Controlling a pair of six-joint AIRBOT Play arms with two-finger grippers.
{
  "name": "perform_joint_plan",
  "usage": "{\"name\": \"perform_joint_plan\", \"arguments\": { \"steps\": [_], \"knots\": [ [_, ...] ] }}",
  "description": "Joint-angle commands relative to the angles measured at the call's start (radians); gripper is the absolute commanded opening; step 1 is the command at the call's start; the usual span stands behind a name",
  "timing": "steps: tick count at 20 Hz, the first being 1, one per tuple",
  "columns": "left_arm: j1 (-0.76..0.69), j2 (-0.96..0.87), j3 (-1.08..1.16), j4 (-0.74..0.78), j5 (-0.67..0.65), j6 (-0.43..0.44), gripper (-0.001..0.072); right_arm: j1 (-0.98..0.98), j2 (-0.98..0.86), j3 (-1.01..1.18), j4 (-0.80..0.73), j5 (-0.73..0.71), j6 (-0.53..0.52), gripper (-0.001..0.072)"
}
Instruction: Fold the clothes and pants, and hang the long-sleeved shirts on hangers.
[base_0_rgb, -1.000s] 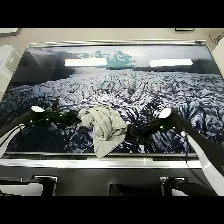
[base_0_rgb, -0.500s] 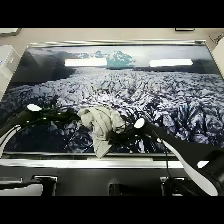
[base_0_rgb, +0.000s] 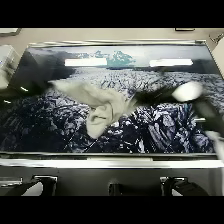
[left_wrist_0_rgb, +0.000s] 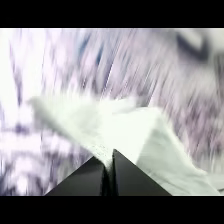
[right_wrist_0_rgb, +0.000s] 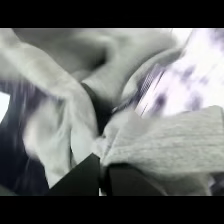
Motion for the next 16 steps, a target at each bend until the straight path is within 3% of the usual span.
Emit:
{"name": "perform_joint_plan", "arguments": {
  "steps": [1, 5, 9, 12, 14, 16],
  "knots": [
    [0.063, 0.227, 0.244, 0.000, 0.113, 0.002, 0.0024, -0.211, 0.226, 0.291, -0.239, -0.006, 0.020, 0.0047],
    [0.012, 0.457, 0.330, -0.001, 0.289, -0.034, 0.0024, -0.246, 0.394, 0.352, -0.230, -0.142, 0.024, 0.0048],
    [0.001, 0.554, 0.330, 0.003, 0.412, -0.035, 0.0023, -0.246, 0.454, 0.352, -0.272, -0.341, 0.013, 0.0048],
    [0.001, 0.546, 0.330, 0.032, 0.387, -0.035, 0.0023, -0.246, 0.446, 0.352, -0.276, -0.470, 0.012, 0.0048],
    [0.001, 0.525, 0.315, 0.164, 0.312, -0.042, 0.0023, -0.246, 0.414, 0.352, -0.286, -0.496, 0.012, 0.0048],
    [0.001, 0.479, 0.251, 0.300, 0.163, -0.166, 0.0023, -0.246, 0.337, 0.352, -0.287, -0.474, 0.012, 0.0048]
  ]
}}
